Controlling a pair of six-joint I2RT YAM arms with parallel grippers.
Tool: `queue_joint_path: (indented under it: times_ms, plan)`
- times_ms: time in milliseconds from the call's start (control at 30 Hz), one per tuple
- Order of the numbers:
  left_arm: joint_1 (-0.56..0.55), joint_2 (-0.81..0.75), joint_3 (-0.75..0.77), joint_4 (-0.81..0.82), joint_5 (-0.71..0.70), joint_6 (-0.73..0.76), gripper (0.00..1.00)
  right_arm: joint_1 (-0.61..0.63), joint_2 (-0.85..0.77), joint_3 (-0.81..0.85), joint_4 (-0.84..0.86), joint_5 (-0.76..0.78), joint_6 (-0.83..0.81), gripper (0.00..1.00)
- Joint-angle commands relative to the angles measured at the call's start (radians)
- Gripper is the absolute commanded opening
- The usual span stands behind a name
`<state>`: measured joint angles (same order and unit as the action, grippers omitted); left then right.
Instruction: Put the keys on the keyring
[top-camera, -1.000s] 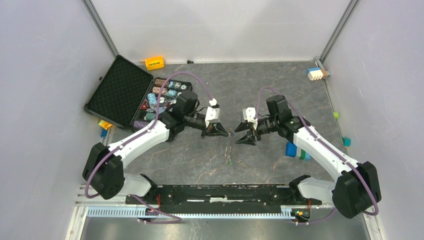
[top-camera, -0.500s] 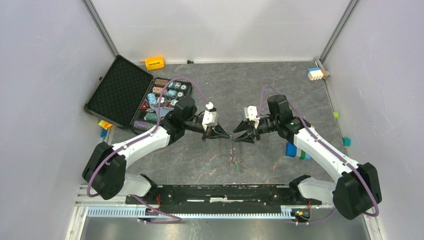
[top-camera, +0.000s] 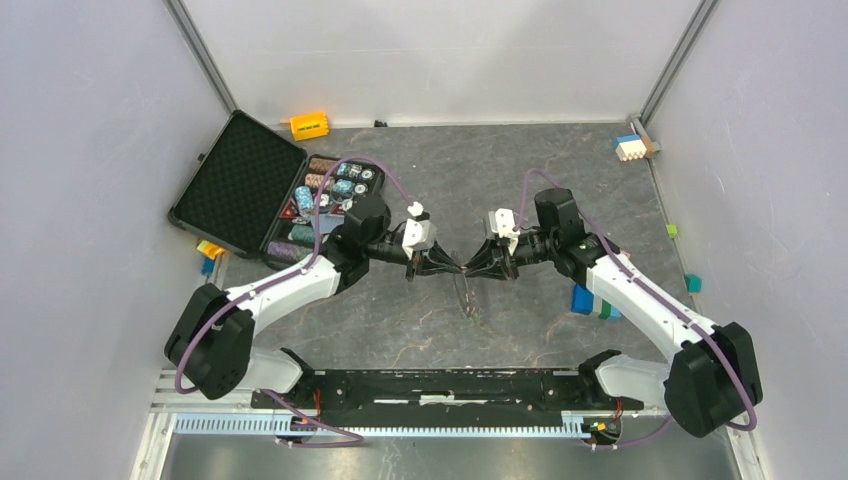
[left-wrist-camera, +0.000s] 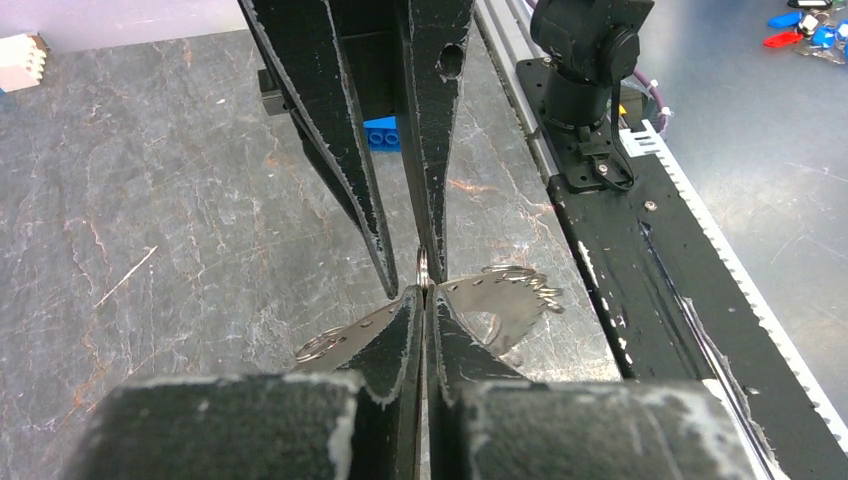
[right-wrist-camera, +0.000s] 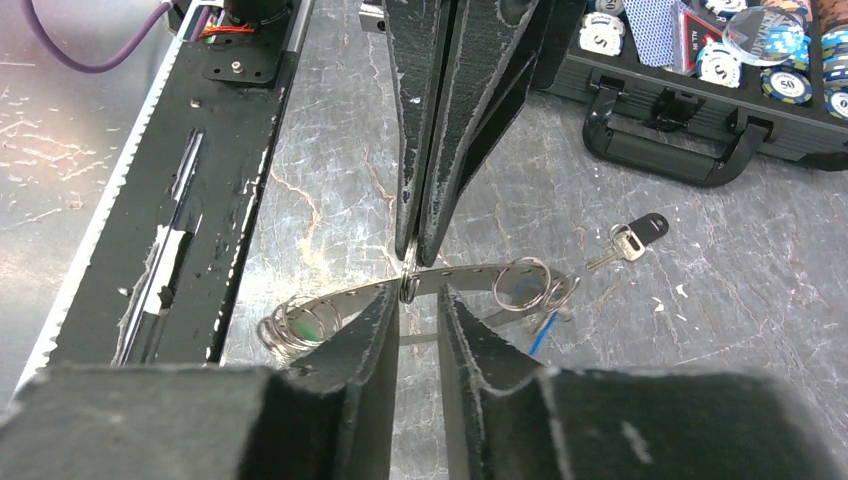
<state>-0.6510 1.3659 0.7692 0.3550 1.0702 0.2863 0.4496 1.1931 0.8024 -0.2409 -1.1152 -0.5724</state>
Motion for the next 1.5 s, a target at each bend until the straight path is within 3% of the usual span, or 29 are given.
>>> queue_joint_path:
  times_ms: [0,267,467,533,700,833,933,1100,1300,1467]
  plan:
    - [0.001,-0.005,0.012,0.027,-0.013,0.014,0.02,0.003,-0.002,0.021,0.024,0.004,0.008,0.23]
    - [0.001,0.002,0.022,-0.002,-0.036,0.03,0.02,0.002,-0.023,0.037,0.014,0.021,-0.002,0.0]
    - [0.001,0.007,0.03,-0.036,-0.043,0.057,0.03,0.003,-0.044,0.059,0.008,0.074,-0.003,0.0]
    - [0.001,0.009,0.037,-0.061,-0.047,0.072,0.08,0.002,-0.046,0.071,-0.008,0.091,-0.01,0.0]
    - [0.001,-0.003,0.076,-0.161,-0.068,0.145,0.39,0.016,-0.042,0.103,-0.077,0.151,-0.057,0.0]
    - [0.001,-0.017,0.173,-0.396,-0.119,0.263,0.55,0.047,-0.025,0.151,-0.174,0.233,-0.123,0.0]
    - [0.001,-0.017,0.27,-0.583,-0.169,0.346,0.6,0.078,-0.006,0.183,-0.232,0.295,-0.153,0.0]
    - [-0.001,-0.016,0.361,-0.702,-0.2,0.353,0.58,0.116,0.012,0.219,-0.265,0.361,-0.163,0.0]
    - [-0.005,-0.003,0.368,-0.702,-0.149,0.312,0.42,0.132,0.018,0.238,-0.25,0.376,-0.135,0.0]
    - [-0.007,-0.005,0.337,-0.664,-0.126,0.301,0.4,0.131,-0.007,0.208,-0.199,0.359,-0.115,0.0]
